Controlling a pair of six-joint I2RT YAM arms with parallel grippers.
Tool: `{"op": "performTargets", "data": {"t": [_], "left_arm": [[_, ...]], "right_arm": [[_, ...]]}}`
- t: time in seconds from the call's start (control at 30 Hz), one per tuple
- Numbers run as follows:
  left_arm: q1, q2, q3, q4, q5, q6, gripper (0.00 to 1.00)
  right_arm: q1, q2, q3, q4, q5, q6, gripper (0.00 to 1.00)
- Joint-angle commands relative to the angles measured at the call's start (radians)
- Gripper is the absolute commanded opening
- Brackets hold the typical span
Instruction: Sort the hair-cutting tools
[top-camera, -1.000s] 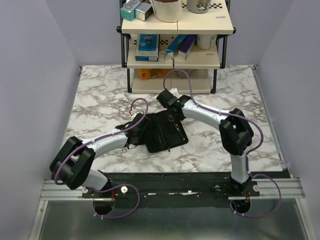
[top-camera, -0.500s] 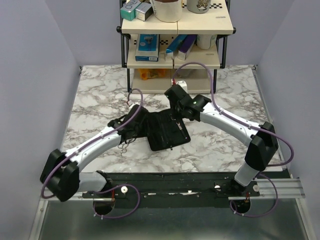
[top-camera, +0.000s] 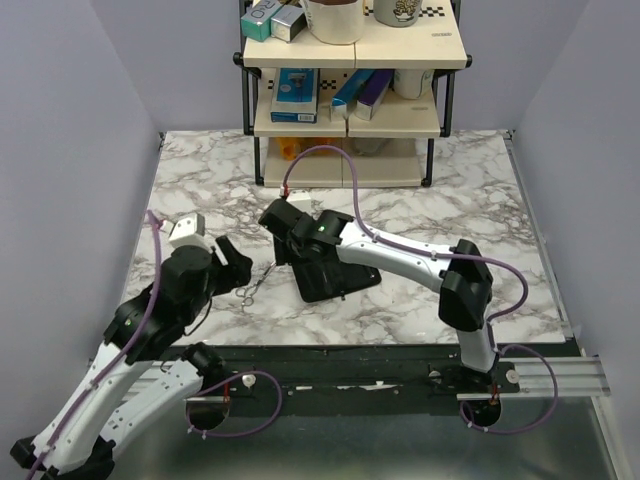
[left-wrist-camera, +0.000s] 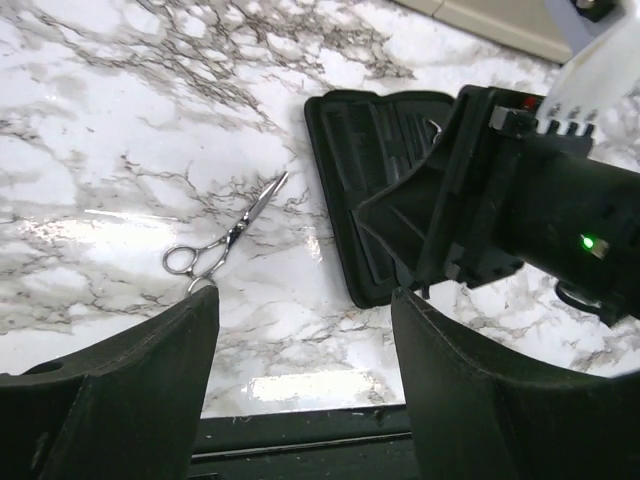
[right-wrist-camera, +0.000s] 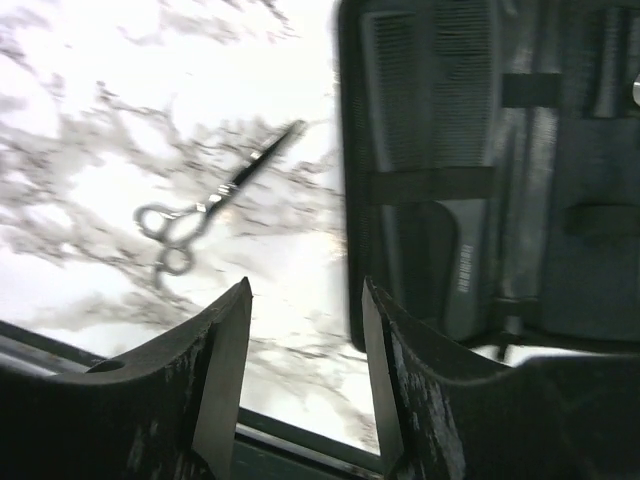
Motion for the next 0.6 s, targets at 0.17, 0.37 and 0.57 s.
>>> {"op": "performTargets", "data": {"t": [0.17, 0.37, 0.57], "left_arm": [[0.006, -0.143, -0.037, -0.122, 0.001, -0.038, 0.77], [0.006, -0.147, -0.04, -0.11, 0.018, -0.018, 0.78], [0.007, -0.15, -0.049, -0.096, 0.038, -0.009, 0.78]], "right_arm": [[0.06, 0.224, 0.282, -0.027, -0.054, 0.176, 0.57], [0.063, 0.305, 0.317, -0.015, -0.089, 0.251, 0.56], [0.068, 0.374, 0.34, -0.027, -0.103, 0.291, 0.56]]}}
